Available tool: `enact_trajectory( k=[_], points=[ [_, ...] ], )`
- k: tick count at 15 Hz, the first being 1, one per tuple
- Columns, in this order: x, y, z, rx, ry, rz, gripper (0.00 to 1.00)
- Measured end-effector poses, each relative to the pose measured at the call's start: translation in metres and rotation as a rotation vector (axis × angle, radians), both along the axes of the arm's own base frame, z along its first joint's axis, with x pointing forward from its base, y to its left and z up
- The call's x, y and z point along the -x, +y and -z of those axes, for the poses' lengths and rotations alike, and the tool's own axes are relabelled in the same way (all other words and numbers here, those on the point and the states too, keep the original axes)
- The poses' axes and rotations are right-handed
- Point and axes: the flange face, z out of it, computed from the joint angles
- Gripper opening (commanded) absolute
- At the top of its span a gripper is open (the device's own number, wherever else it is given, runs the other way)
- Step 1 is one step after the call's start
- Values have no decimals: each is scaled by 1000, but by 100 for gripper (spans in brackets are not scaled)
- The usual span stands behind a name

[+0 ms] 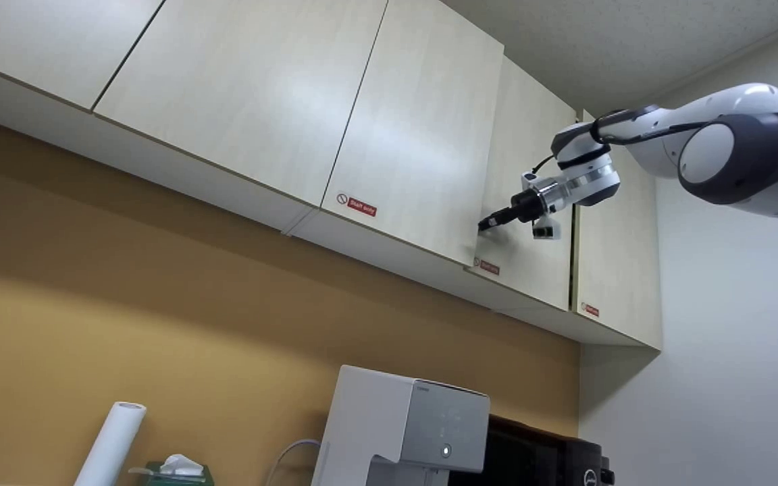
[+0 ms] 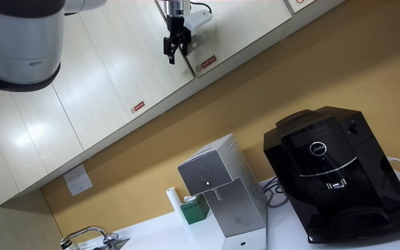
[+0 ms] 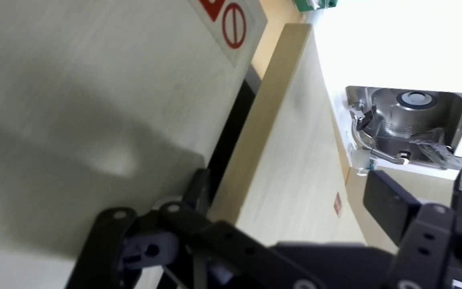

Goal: Close the cabinet door

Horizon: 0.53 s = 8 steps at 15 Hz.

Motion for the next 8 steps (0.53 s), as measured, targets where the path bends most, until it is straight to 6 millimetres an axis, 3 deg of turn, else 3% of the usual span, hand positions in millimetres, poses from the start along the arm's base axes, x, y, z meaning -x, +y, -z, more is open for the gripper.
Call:
enact_trajectory(
  k=[5,8],
  points=[
    [30,-12,-49,53,-132,237,100],
    [48,-16,-65,101,-147,382,100]
  ],
)
